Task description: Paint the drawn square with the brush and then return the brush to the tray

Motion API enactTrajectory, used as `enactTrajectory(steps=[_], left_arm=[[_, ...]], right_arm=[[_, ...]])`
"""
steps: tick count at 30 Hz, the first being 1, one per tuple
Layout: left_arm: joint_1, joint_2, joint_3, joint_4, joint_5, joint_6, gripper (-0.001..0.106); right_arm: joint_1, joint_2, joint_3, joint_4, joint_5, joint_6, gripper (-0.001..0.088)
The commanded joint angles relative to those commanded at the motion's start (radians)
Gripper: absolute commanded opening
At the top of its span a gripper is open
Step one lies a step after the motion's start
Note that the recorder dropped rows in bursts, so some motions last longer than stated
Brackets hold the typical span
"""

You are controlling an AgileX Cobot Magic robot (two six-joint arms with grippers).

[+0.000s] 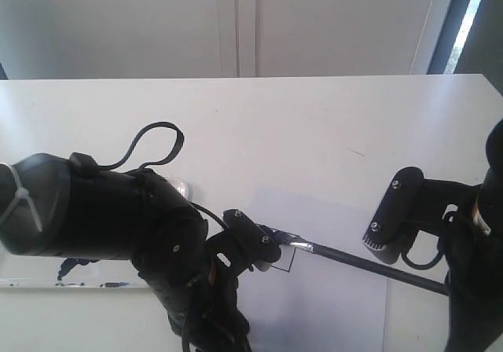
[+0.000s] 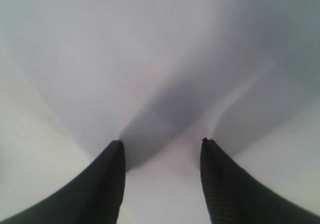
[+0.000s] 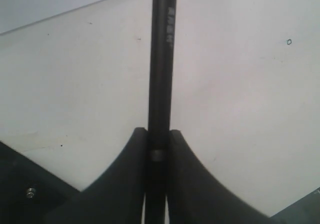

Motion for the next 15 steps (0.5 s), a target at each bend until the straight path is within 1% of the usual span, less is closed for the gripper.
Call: enactTrajectory(steps=[4, 8, 15], left_arm=[[0.000, 0.000, 0.000, 0.000, 0.000, -0.004, 0.052], [0.000, 0.000, 0.000, 0.000, -0.002, -0.004, 0.052], [0.000, 0.000, 0.000, 0.000, -0.002, -0.011, 0.052]], right_arm=[[0.000, -0.016, 0.000, 0.045, 0.024, -0.039, 0.0000], [0.000, -0.050, 0.000, 0.052, 0.033, -0.050, 0.0000], [0.000, -0.052, 0.000, 0.093, 0.033, -0.077, 0.0000]])
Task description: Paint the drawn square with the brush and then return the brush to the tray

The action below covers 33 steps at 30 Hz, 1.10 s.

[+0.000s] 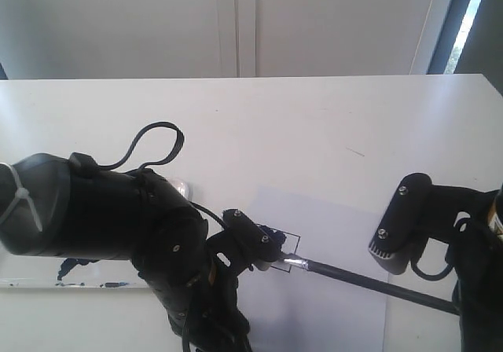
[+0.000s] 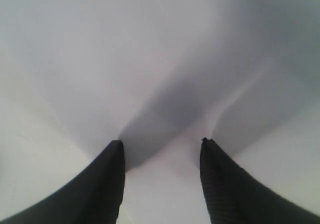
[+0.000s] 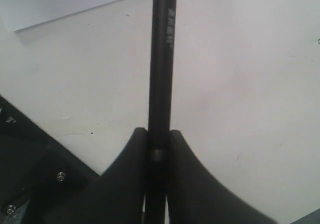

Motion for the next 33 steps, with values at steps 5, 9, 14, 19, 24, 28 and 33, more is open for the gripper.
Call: enactTrajectory(steps=[5, 9, 14, 19, 24, 28, 33], left_arm=[[0.000, 0.000, 0.000, 0.000, 0.000, 0.000, 0.052], [0.000, 0.000, 0.000, 0.005, 0.000, 0.000, 0.052], [0.000, 0.000, 0.000, 0.005, 0.002, 0.000, 0.052], [0.000, 0.000, 0.000, 0.005, 0.002, 0.000, 0.052], [0.000, 0.000, 0.000, 0.005, 0.004, 0.000, 0.052], [0.000, 0.000, 0.000, 0.005, 0.004, 0.000, 0.052], [0.000, 0.000, 0.000, 0.006, 0.004, 0.000, 0.052]], right_arm=[[0.000, 0.000, 0.000, 0.027, 0.000, -0.026, 0.0000], [0.000, 0.000, 0.000, 0.027, 0.000, -0.024, 0.0000], [0.000, 0.000, 0.000, 0.002, 0.000, -0.011, 0.0000], [0.000, 0.000, 0.000, -0.023, 0.000, 0.013, 0.0000], [0.000, 0.000, 0.000, -0.045, 0.000, 0.029, 0.0000], [0.000, 0.000, 0.000, -0.064, 0.000, 0.043, 0.0000], [0.000, 0.000, 0.000, -0.082, 0.000, 0.058, 0.0000]])
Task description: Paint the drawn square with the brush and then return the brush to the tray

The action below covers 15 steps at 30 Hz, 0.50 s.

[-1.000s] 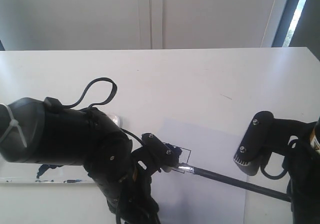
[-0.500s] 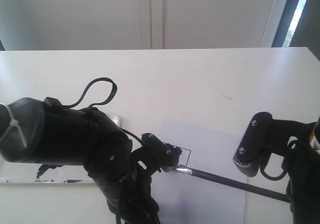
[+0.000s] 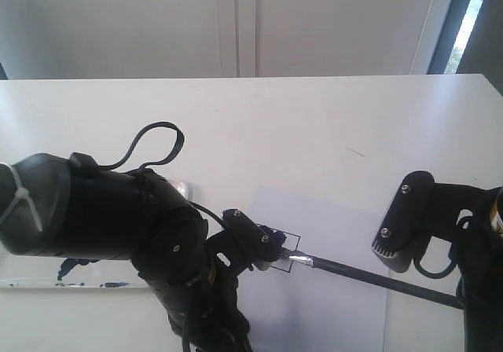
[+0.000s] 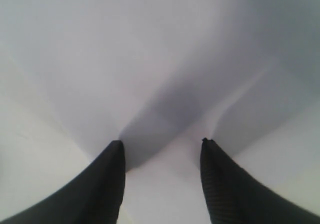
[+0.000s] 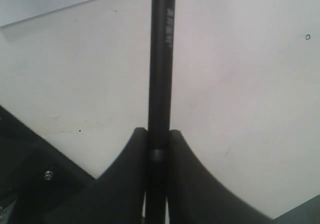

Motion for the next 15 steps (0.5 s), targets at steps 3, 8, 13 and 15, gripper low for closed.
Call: enactTrajectory(steps=[3, 8, 13, 15], left_arm=[[0.000, 0.000, 0.000, 0.002, 0.000, 0.000, 0.052], [0.000, 0.000, 0.000, 0.002, 0.000, 0.000, 0.052], [0.000, 0.000, 0.000, 0.006, 0.000, 0.000, 0.052], [0.000, 0.000, 0.000, 0.006, 0.000, 0.000, 0.052]], right_arm=[[0.000, 0.007, 0.000, -0.021, 0.000, 0.016, 0.0000], [0.000, 0.024, 0.000, -0.030, 0.000, 0.026, 0.0000], [0.000, 0.035, 0.000, -0.046, 0.000, 0.043, 0.0000], [0.000, 0.035, 0.000, -0.051, 0.000, 0.046, 0.0000]])
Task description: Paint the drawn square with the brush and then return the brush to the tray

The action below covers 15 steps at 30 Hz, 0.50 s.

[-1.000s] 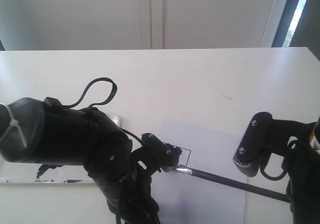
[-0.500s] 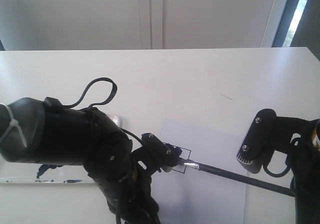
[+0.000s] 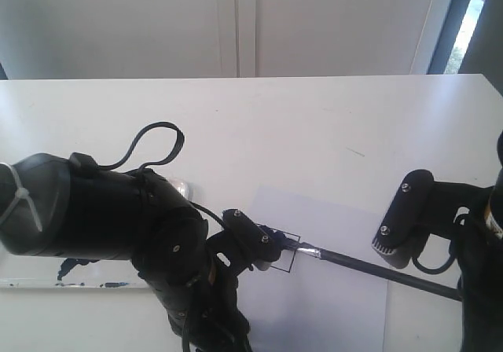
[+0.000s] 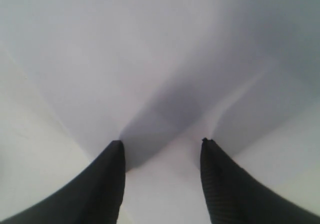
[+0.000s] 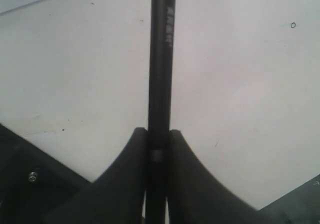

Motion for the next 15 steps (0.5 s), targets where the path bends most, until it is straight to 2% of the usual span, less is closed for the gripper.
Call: enactTrajectory(steps=[11, 15], left_arm=[[0.000, 0.000, 0.000, 0.000, -0.004, -0.002, 0.052], [0.000, 0.000, 0.000, 0.000, -0.006, -0.002, 0.052]], right_arm=[[0.000, 0.000, 0.000, -0.008, -0.008, 0.008, 0.0000], [0.000, 0.000, 0.000, 0.032, 0.000, -0.030, 0.0000]])
